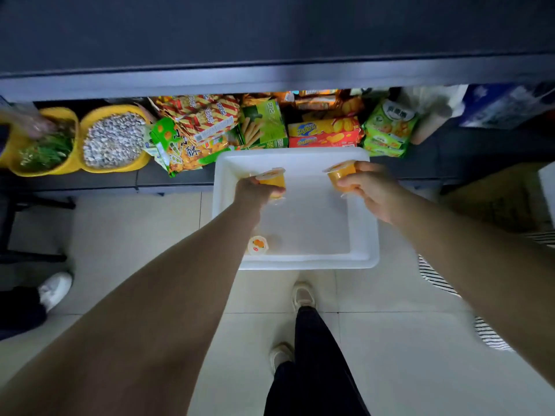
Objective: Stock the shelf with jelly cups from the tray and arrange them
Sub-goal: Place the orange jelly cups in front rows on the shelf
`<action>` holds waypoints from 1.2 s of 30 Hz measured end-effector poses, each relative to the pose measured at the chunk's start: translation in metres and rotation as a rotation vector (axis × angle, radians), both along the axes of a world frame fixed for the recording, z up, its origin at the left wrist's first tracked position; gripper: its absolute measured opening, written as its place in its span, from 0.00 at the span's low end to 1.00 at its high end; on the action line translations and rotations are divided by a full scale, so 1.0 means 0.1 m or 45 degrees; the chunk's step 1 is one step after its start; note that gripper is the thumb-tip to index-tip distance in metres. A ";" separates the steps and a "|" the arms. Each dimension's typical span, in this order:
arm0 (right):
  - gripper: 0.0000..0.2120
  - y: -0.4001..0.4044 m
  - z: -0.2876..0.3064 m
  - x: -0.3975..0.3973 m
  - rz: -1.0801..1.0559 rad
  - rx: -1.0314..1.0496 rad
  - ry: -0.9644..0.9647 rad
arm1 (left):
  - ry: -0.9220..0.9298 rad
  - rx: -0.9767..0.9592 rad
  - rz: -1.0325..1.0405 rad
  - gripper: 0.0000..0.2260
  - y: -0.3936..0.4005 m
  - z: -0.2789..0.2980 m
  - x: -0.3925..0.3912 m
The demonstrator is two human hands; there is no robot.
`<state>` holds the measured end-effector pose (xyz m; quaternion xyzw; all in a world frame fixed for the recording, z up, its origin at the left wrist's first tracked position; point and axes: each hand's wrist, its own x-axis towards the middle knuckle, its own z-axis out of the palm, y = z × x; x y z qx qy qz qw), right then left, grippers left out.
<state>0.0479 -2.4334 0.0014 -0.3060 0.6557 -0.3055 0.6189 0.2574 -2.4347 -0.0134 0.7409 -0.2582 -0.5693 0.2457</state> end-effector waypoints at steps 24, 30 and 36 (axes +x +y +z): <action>0.23 -0.54 5.33 -0.92 -0.203 -1.046 0.057 | -0.100 -1.264 -0.263 0.22 -0.85 5.54 -1.31; 0.21 -1.32 5.44 -1.18 -0.238 -1.056 0.146 | -0.280 -1.220 -0.224 0.24 -1.50 5.57 -1.62; 0.22 -1.85 5.15 -1.22 -0.156 -1.024 0.193 | -0.303 -1.178 -0.136 0.25 -1.91 5.32 -1.71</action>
